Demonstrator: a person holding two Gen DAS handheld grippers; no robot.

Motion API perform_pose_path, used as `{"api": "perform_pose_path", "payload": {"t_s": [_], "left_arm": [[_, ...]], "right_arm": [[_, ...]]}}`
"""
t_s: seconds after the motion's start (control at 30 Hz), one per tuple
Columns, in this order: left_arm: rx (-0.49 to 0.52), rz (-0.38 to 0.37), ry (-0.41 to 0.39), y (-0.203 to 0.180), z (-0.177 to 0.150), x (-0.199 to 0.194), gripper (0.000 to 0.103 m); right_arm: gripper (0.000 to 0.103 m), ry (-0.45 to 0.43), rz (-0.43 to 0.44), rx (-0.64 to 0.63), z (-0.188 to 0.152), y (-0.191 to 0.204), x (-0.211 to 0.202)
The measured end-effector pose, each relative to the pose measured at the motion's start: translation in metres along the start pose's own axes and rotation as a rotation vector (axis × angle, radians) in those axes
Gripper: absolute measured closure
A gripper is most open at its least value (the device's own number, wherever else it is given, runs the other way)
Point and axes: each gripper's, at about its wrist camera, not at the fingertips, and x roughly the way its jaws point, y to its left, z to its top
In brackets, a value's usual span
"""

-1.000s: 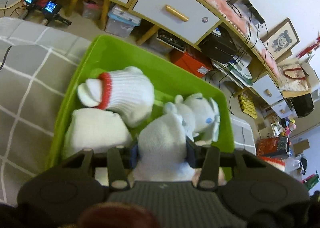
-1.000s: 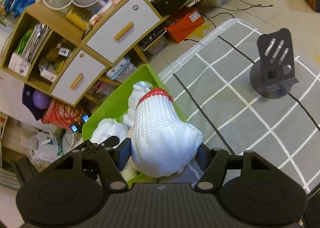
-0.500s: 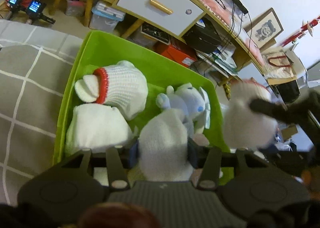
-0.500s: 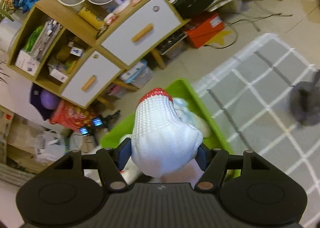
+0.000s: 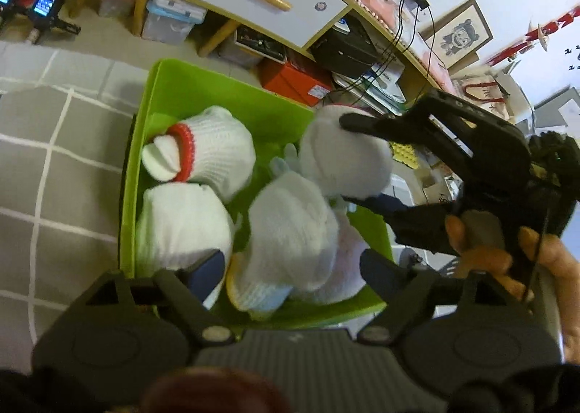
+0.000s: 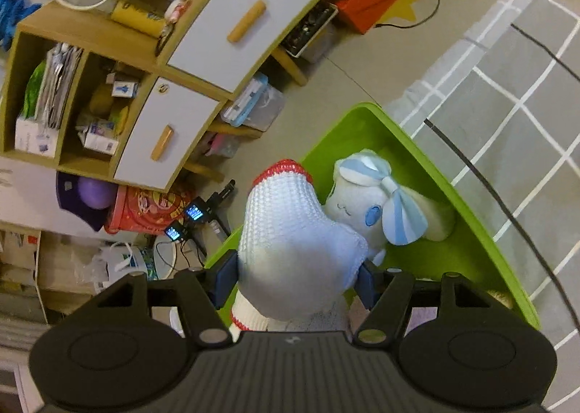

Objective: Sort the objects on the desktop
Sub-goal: 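Carry the sock and glove into the green bin and open both tools, then withdraw both tools from the bin toward the remaining plush toys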

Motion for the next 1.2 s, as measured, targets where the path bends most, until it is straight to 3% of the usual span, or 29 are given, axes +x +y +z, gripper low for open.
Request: {"api": "perform_pose_path", "payload": {"t_s": [0.17,0.5,0.7,0.83,1.2], "left_arm": [[0.026,0.019,0.011,-0.004,-0.002,-0.004,0.011],[0.022,0.041,0.041,-0.011,-0.003,-0.011,0.001],[0.047,0.106,0.041,-0.013,-0.005,-0.026,0.001],[0.043,0.11,0.034,-0.01,-0.003,-0.04,0.001],[-0.088,0.158,-0.015,-0.01,-0.02,-0.085,0.001]], "right_arm": [[0.036,0.019,0.062,0.063,0.0,-0.006,0.003],[0.035,0.031,0.02,0.054,-0.01,-0.007,-0.015],[0.025,0.04,0.021,0.011,-0.021,-0.016,-0.044],[0.024,0.052,0.052,0.066,-0.029,-0.038,-0.062],[0.019,0.073,0.04,0.042,-0.051,-0.074,-0.102]]}}
